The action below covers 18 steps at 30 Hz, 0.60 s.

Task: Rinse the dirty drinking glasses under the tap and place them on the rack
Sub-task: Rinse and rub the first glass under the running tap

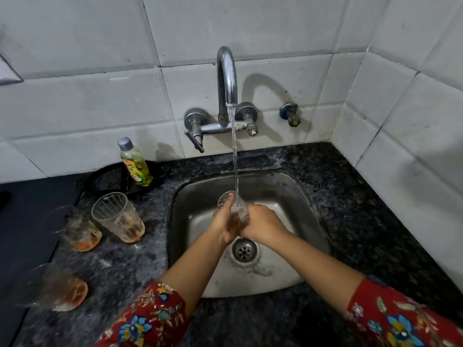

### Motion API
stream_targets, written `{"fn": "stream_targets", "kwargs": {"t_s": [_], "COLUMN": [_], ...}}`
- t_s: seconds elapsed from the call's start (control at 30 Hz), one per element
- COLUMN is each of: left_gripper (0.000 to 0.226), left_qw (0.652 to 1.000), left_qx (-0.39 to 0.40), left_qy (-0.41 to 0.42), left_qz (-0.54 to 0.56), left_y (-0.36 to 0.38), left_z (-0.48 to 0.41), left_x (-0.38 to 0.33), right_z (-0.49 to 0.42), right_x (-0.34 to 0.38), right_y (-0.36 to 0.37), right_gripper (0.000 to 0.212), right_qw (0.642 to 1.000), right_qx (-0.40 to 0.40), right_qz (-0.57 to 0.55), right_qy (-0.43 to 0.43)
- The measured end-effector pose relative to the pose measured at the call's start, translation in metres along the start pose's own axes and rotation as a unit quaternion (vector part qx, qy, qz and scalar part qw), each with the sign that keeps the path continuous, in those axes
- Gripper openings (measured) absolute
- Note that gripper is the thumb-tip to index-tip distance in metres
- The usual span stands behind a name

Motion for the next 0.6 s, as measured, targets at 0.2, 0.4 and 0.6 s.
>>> {"fn": "stream_targets", "kwargs": {"t_s": [0.2,0.4,0.6], "left_gripper": [0.040,0.043,0.050], "left_qw": [0.961,0.940,0.920], "left_qx": [-0.032,0.116,0.059], "left_qy": [0.161,0.147,0.235], "left_qz": [-0.221,-0.285,-0.308], "left_y": [0.005,-0.010,-0.001], "left_z": [0.009,0.011,0.012], "left_x": [0.001,-0.022,-0.022], "right_z": [-0.004,-0.003,-0.014], "right_x": [-0.009,-0.027,-0.010], "right_y": [0.024,0.012,0.014], "right_gripper": [0.072,0.054,0.051], "right_qw": [0.984,0.856,0.877], "right_qx": [0.028,0.220,0.130], "right_qz": [-0.157,-0.468,-0.460], "right_qy": [0.074,0.020,0.052]}}
Point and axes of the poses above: each hand's wrist, its own z-axis away from the middle knuckle, its own y-axis out of the palm, x = y × z, the point moved 1 cm from there along -z, towards the middle knuckle, and after that the axes turned 4 degrees about y, right-handed, at the moved point
